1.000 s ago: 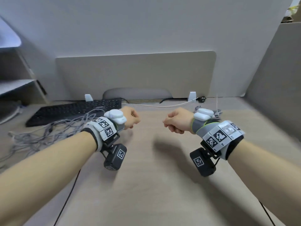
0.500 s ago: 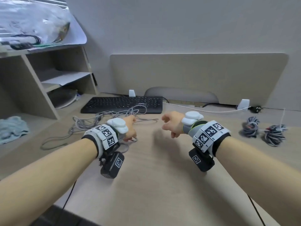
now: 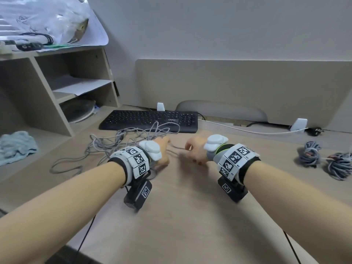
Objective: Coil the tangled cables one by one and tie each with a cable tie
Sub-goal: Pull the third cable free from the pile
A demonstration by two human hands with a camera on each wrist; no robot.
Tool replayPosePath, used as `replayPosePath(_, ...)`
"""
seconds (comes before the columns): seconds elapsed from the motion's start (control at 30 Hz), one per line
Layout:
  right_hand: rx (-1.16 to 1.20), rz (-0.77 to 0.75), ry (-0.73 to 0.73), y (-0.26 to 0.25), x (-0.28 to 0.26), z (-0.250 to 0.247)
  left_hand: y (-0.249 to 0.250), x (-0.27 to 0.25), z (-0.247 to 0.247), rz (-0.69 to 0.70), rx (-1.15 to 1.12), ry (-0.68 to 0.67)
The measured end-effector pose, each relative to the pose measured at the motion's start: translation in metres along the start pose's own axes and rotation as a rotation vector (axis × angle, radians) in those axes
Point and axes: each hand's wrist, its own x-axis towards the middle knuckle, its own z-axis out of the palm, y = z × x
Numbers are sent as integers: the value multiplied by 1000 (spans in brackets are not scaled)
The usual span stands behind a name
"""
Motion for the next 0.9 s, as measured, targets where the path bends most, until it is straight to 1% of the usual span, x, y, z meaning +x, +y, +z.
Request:
replayPosePath(0.07, -42, -24, -38, 0, -10, -1, 7, 3, 1, 57, 107, 35)
replayPosePath(0.1, -39, -39, -60, 0, -15, -1, 9, 5, 2, 87, 153, 21)
replayPosePath(0.17, -30, -68, -84, 2, -25, -1, 17, 11, 3, 150, 244, -43)
replayPosePath(0.23, -49, -94, -79, 7, -34, -4, 25, 17, 1, 156, 319, -137)
replayPosePath(0.27, -68, -86, -83, 10, -38, -8, 26, 19, 0, 153, 353, -155)
replayPosePath(0.3, -92, -61, -94, 15, -44, -12, 25, 21, 1, 147, 373, -155)
replayPosePath(0.43, -132, 99, -102, 51, -64, -32, 10, 23, 8, 111, 351, -45)
replayPosePath(0.53, -192, 196, -61, 73, -76, -39, 16, 18, 2, 110, 365, -53)
replayPosePath(0.63, -263, 229, -37, 74, -84, -41, 34, 10, -4, 149, 381, -68)
replayPosePath(0.7, -426, 204, -4, 66, -86, -43, 41, 8, -3, 167, 373, -57)
replayPosePath(0.73, -452, 167, 38, 59, -86, -43, 43, 7, -3, 175, 364, -63)
replayPosePath(0.8, -396, 75, 92, 41, -83, -40, 47, 5, -5, 200, 342, -67)
replayPosePath(0.9, -248, -47, 75, 14, -82, -29, 59, 3, -4, 242, 273, -71)
